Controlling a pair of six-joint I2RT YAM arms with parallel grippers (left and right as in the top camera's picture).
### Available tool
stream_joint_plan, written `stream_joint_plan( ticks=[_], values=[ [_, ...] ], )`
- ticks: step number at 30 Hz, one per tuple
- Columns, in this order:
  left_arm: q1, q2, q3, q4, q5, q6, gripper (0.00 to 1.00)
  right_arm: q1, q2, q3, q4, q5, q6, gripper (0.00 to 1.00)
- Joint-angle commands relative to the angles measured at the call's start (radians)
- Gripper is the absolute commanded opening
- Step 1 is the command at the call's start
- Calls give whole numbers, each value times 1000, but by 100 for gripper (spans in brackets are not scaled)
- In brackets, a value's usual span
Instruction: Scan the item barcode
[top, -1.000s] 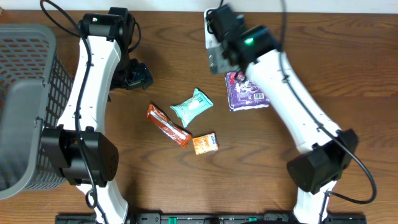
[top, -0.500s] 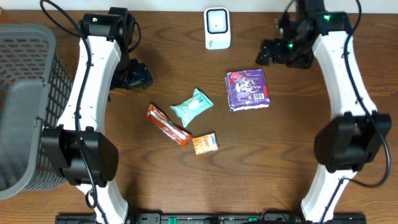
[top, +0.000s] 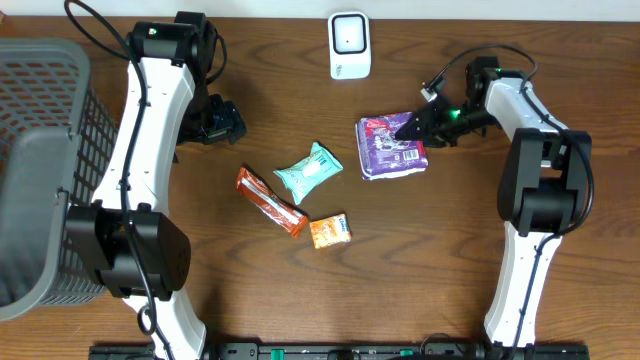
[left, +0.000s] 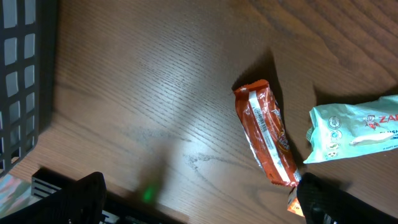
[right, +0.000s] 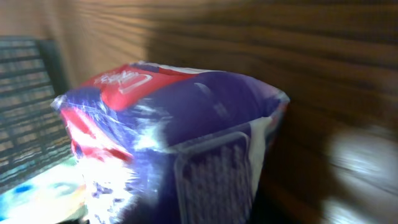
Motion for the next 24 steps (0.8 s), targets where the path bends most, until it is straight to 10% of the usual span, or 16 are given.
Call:
stream_joint_plan(
  ticks=[1,9,18,24],
  values=[
    [3,8,-5,-3,-9,-13,98,-2,5,7,-6,-29,-8,1],
    [3,8,-5,-3,-9,-13,98,39,-268,72,-49,559,200,1],
    [3,8,-5,-3,-9,-13,98,309,-439,65,-199,1691,475,1],
    [3,8,-5,-3,-9,-13,98,430,-315,39,-204,1722,480,2]
  ],
)
